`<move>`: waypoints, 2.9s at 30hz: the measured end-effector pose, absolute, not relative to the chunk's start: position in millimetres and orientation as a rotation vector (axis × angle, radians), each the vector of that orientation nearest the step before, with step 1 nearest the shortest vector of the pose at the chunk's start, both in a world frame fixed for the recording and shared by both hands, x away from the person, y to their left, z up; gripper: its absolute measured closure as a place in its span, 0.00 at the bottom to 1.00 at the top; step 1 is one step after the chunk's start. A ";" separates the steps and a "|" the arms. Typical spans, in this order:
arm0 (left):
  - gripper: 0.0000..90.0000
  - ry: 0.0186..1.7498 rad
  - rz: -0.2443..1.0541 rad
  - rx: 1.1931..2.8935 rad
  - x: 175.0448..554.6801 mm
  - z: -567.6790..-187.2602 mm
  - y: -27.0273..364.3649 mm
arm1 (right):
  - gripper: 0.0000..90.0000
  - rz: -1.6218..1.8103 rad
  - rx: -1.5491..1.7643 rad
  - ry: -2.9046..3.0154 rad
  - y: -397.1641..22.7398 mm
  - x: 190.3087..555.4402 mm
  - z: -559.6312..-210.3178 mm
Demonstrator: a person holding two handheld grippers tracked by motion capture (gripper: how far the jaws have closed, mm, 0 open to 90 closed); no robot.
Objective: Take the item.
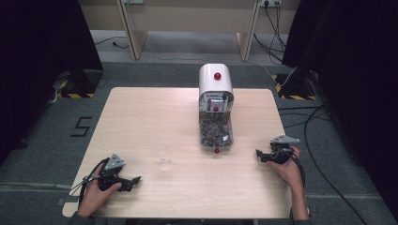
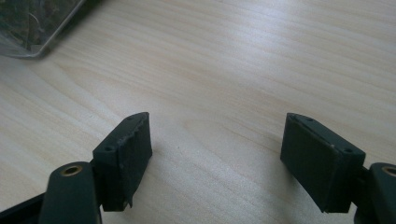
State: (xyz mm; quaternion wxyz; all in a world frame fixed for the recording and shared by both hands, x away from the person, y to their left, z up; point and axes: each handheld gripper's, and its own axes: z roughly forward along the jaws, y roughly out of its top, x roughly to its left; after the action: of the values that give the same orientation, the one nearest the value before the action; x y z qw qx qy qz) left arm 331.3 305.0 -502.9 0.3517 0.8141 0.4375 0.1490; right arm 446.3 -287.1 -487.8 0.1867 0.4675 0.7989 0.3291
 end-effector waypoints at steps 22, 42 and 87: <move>0.00 1.132 0.386 2.107 331.3 -502.9 305.0 | 0.29 0.926 1.318 2.253 -287.4 446.8 -487.4; 0.00 1.132 0.386 2.107 331.3 -502.9 305.0 | 0.30 0.963 1.276 2.243 -277.7 443.3 -469.1; 0.00 1.132 0.386 2.107 331.3 -502.9 305.0 | 0.43 1.171 1.019 2.200 -213.7 432.9 -407.4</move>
State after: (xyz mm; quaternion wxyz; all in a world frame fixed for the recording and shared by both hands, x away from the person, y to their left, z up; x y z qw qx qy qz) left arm 331.3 305.0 -502.9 0.3517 0.8141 0.4374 0.1490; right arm 432.9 -213.7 -407.4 0.2225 0.3688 0.7966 0.4241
